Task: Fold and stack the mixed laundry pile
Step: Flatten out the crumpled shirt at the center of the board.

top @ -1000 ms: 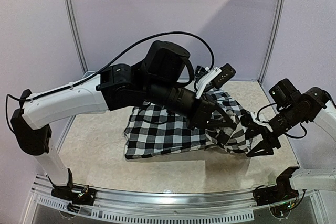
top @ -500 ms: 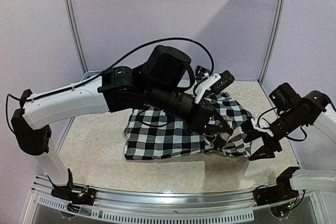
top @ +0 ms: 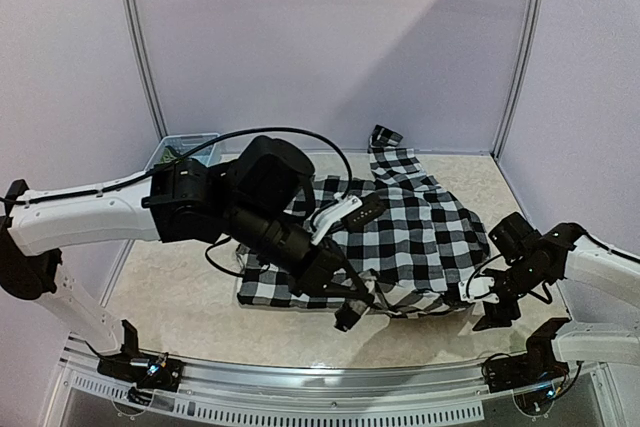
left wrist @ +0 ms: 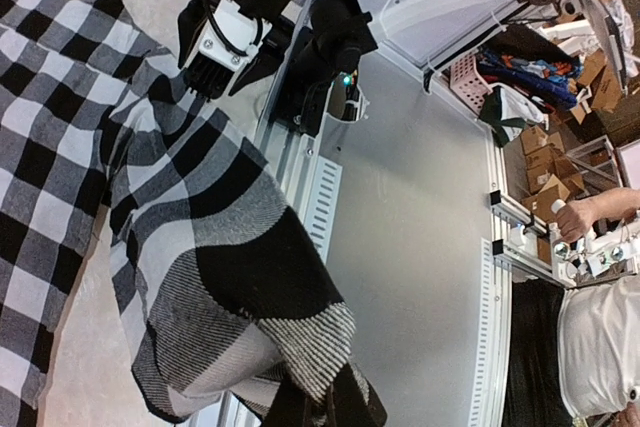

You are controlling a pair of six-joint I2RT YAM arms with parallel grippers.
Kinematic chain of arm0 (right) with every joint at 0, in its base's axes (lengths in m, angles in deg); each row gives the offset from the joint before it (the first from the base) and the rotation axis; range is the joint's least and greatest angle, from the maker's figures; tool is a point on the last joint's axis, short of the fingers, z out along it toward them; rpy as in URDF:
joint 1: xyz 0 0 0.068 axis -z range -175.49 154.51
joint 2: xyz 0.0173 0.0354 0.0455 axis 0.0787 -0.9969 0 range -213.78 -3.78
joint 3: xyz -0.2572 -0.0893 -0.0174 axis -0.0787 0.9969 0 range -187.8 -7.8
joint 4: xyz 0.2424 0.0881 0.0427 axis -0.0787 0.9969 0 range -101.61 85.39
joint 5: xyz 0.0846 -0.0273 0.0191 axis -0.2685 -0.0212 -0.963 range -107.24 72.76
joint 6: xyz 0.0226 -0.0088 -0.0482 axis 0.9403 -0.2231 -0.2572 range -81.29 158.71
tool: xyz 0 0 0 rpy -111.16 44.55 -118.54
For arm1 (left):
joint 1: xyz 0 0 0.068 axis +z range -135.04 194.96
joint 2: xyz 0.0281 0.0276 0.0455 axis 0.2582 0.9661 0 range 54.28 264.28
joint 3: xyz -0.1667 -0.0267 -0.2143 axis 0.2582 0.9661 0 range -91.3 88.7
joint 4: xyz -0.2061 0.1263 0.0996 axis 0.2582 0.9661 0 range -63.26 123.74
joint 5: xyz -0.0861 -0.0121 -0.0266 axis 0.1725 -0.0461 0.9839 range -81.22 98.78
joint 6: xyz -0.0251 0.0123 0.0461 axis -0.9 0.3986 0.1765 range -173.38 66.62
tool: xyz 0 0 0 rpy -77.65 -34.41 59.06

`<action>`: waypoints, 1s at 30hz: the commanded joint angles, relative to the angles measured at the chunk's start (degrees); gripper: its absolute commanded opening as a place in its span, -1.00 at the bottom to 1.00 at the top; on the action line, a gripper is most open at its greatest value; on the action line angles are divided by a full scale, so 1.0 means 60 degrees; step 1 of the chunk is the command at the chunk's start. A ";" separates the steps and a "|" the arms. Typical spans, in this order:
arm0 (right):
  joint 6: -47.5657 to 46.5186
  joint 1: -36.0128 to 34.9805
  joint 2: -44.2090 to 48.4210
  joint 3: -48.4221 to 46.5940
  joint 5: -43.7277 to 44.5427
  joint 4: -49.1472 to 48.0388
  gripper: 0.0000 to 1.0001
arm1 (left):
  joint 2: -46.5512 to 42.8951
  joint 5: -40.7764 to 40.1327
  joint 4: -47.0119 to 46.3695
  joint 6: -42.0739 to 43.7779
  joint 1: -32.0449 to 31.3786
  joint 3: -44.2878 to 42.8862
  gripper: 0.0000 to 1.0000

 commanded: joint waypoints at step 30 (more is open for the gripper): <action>-0.0385 0.0070 -0.1192 -0.0078 -0.0481 -0.1507 -0.99 | -0.0744 0.0117 0.0036 0.0145 0.0967 0.1435 -1.00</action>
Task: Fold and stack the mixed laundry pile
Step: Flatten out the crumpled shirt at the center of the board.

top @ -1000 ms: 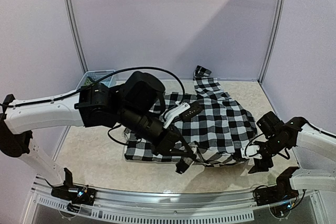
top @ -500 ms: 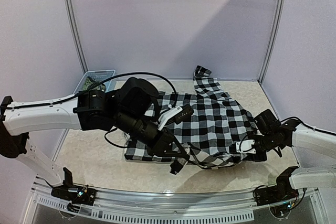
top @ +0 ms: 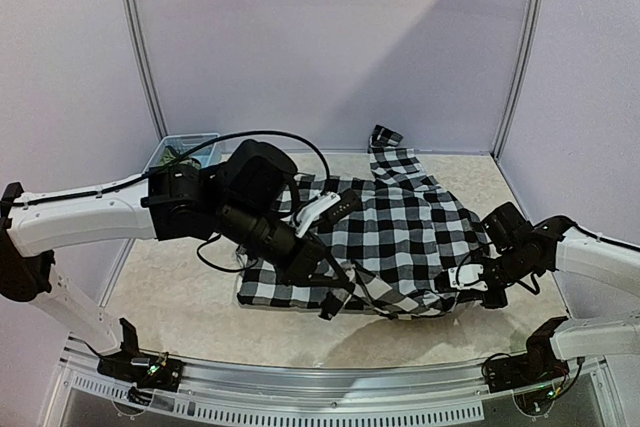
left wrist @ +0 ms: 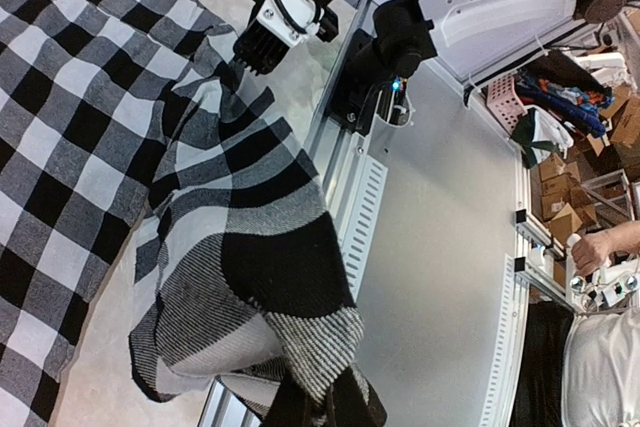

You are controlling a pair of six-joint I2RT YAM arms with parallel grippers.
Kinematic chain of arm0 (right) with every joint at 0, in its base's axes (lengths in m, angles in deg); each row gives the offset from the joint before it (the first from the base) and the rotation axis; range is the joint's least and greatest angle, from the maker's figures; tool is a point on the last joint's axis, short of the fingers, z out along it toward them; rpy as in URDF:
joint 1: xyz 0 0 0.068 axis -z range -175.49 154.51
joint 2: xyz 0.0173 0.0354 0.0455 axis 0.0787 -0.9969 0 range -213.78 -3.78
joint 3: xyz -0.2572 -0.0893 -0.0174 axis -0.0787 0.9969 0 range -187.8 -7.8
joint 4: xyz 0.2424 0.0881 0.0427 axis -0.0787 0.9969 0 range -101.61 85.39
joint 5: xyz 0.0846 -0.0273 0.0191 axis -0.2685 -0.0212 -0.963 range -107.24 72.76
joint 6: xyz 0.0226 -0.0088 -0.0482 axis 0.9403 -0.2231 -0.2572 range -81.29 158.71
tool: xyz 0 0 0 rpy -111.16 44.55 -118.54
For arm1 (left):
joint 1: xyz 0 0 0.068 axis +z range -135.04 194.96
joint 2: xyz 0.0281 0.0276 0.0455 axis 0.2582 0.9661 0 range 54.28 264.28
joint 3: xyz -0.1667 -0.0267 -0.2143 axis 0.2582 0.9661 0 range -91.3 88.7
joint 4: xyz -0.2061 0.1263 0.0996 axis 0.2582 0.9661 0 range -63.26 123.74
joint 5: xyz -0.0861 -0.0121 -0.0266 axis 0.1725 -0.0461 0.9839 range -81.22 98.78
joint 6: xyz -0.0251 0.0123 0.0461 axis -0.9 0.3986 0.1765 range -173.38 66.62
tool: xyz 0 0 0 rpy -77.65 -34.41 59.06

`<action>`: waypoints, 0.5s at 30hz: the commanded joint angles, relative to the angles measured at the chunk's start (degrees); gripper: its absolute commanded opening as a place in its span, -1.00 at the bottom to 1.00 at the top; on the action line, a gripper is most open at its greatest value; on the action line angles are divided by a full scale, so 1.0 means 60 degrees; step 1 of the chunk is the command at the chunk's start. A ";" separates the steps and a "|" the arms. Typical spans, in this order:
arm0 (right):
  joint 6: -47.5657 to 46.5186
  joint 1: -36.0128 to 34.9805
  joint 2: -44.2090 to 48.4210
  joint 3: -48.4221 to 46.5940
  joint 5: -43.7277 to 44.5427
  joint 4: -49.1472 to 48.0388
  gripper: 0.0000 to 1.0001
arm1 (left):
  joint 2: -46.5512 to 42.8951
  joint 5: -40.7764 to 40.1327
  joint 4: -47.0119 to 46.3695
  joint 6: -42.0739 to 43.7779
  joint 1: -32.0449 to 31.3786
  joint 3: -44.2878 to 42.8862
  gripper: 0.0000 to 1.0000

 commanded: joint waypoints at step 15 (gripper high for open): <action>-0.0322 0.0051 -0.0330 0.0340 -0.0203 0.0330 -1.00 | -0.0274 -0.4469 0.4050 0.2328 0.0874 0.1947 0.08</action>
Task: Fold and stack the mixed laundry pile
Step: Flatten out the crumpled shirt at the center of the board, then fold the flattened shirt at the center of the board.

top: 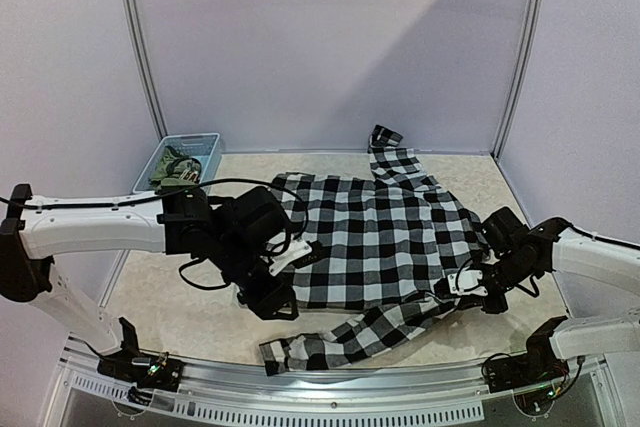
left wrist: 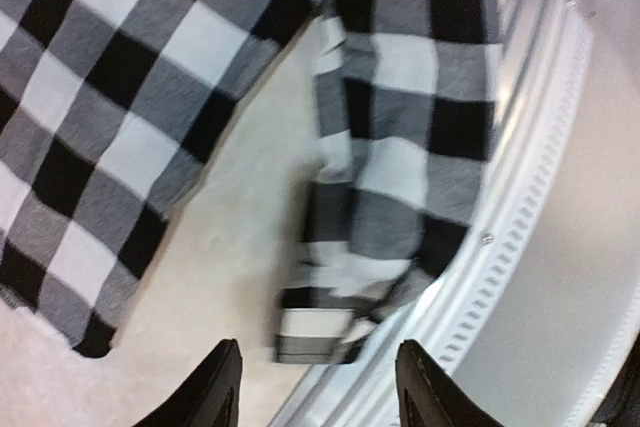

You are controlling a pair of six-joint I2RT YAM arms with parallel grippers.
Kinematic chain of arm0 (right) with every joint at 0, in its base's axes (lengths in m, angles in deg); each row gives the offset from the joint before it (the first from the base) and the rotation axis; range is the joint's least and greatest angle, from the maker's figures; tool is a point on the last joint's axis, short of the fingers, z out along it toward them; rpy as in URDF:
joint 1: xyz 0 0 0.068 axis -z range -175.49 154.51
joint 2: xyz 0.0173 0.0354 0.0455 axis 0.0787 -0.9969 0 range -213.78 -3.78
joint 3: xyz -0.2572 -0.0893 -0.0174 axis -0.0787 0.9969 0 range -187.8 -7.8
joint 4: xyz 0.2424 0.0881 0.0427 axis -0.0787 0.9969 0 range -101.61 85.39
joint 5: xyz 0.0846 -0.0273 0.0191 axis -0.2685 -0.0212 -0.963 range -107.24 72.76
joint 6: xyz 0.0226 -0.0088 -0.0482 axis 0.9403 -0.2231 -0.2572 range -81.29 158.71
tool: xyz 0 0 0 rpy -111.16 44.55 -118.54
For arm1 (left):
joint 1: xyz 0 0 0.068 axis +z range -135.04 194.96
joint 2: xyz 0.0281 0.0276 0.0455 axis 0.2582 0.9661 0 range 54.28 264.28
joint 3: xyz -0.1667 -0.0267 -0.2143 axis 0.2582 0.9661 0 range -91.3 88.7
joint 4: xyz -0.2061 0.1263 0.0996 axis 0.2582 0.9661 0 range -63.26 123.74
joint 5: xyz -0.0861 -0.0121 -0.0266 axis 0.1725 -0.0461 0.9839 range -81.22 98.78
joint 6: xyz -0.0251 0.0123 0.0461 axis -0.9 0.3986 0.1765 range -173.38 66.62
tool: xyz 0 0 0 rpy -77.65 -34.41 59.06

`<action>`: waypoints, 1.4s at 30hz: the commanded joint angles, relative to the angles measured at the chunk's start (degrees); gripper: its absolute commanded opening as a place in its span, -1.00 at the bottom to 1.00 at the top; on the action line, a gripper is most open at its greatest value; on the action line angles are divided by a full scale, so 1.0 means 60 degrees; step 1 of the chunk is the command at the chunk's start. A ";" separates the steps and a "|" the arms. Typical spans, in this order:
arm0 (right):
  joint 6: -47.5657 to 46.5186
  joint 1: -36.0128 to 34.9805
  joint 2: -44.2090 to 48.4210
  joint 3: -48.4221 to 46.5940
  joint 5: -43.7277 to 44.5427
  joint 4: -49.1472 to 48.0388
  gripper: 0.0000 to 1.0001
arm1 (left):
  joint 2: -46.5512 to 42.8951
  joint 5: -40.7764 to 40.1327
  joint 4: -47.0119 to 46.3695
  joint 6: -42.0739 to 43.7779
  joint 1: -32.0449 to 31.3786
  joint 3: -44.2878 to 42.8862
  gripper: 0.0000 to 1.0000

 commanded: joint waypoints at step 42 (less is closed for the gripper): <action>0.0431 0.0311 -0.0017 -0.0065 -0.0030 -0.0158 -1.00 | 0.3311 -0.5444 0.1826 0.4251 0.0718 -0.0223 -1.00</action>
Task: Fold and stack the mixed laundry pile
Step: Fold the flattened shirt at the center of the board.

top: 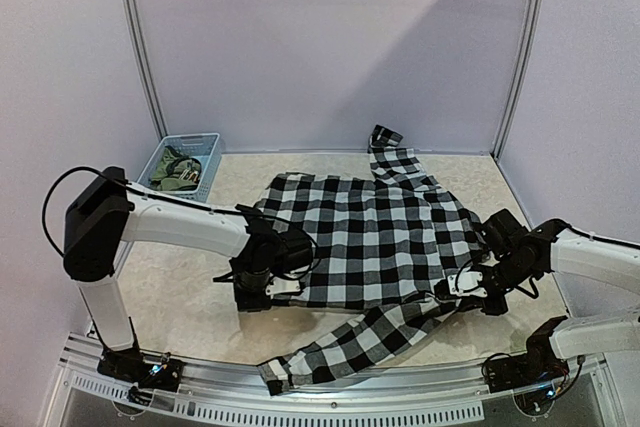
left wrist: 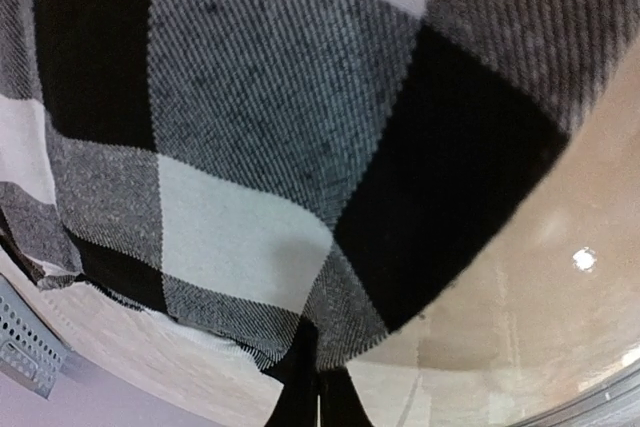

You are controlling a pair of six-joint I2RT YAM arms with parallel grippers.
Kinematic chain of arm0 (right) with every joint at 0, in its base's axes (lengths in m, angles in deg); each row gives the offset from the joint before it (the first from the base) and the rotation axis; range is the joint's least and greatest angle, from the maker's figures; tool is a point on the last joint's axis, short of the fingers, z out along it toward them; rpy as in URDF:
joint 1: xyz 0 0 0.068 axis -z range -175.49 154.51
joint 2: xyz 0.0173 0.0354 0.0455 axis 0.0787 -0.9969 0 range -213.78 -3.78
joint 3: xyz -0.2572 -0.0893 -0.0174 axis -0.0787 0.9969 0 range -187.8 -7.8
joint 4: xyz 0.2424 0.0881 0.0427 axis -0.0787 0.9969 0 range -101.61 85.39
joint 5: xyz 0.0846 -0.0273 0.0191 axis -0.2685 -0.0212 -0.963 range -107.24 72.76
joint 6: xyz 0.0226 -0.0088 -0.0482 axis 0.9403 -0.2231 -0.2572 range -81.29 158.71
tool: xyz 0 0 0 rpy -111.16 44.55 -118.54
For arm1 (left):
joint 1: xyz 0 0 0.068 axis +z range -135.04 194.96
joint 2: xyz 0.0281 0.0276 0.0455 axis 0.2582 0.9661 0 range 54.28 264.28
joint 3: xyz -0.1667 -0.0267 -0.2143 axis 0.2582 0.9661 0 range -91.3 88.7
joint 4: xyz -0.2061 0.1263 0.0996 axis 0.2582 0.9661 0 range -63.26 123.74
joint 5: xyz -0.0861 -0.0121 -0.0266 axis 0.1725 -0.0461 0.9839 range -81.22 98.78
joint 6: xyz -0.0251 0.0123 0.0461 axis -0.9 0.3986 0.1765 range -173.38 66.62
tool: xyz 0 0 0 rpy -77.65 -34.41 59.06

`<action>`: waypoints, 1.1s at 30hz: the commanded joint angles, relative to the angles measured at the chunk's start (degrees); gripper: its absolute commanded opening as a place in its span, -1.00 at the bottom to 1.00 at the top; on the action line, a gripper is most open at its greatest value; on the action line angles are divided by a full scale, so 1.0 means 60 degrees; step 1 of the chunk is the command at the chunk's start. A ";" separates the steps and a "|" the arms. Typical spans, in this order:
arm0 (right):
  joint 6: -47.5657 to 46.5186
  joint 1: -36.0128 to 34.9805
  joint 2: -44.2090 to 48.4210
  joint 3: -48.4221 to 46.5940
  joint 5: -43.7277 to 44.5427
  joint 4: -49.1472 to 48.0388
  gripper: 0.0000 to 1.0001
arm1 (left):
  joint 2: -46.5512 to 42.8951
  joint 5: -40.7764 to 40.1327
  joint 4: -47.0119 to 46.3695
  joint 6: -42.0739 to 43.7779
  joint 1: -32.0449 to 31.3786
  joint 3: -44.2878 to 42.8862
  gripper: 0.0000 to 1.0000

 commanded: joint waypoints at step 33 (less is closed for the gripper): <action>0.3341 0.2555 -0.3872 -0.5613 -0.0568 -0.1670 -1.00 | 0.1269 -0.1517 -0.0342 0.0381 0.2839 -0.4637 -1.00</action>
